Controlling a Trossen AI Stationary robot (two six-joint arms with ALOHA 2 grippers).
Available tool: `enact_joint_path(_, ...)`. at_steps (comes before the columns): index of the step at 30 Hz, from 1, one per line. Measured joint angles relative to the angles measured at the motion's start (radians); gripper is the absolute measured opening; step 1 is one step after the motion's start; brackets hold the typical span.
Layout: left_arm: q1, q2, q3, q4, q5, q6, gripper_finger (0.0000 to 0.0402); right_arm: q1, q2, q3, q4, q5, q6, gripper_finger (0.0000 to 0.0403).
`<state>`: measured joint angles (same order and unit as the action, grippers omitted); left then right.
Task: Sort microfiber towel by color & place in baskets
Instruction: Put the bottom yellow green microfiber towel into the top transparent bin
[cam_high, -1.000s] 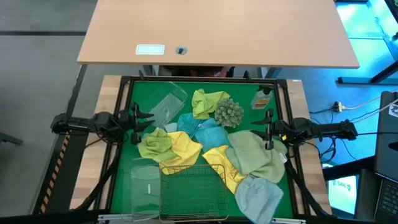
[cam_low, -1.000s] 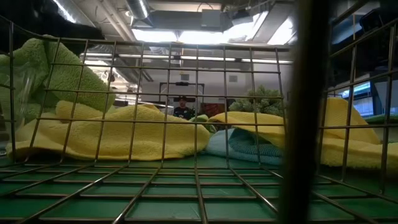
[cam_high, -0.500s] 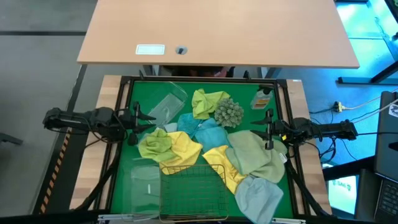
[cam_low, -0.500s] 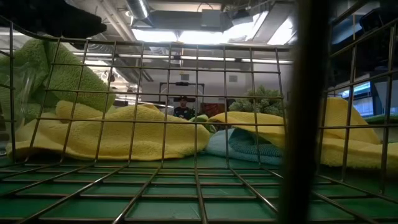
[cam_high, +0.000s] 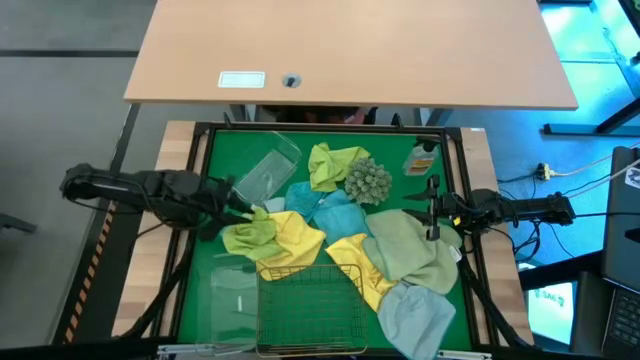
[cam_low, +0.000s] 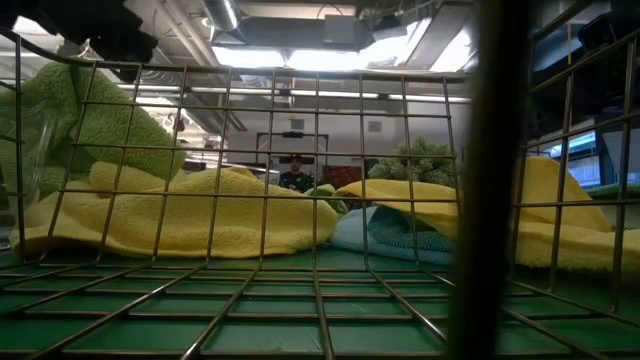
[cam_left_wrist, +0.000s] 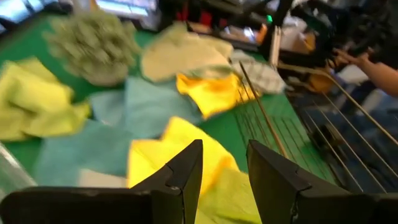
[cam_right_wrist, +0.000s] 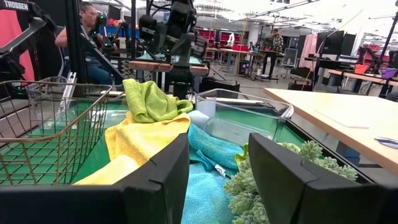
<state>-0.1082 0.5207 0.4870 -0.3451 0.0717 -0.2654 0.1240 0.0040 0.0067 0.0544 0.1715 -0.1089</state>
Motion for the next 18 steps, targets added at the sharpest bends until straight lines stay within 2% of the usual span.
enact_joint_path(5, -0.047, 0.079, 0.0, 0.0, 0.057, -0.028, 0.0119, 0.0, 0.0, 0.0, 0.0, 0.0, 0.0, 0.0167)
enact_joint_path(10, -0.11, 0.147, 0.0, 0.0, 0.103, -0.141, 0.0119, 0.0, 0.0, 0.0, 0.0, 0.0, 0.0, 0.0167)
enact_joint_path(18, -0.184, 0.206, 0.0, 0.001, 0.099, -0.254, 0.0119, 0.0, 0.0, 0.0, 0.0, 0.0, 0.0, 0.0167)
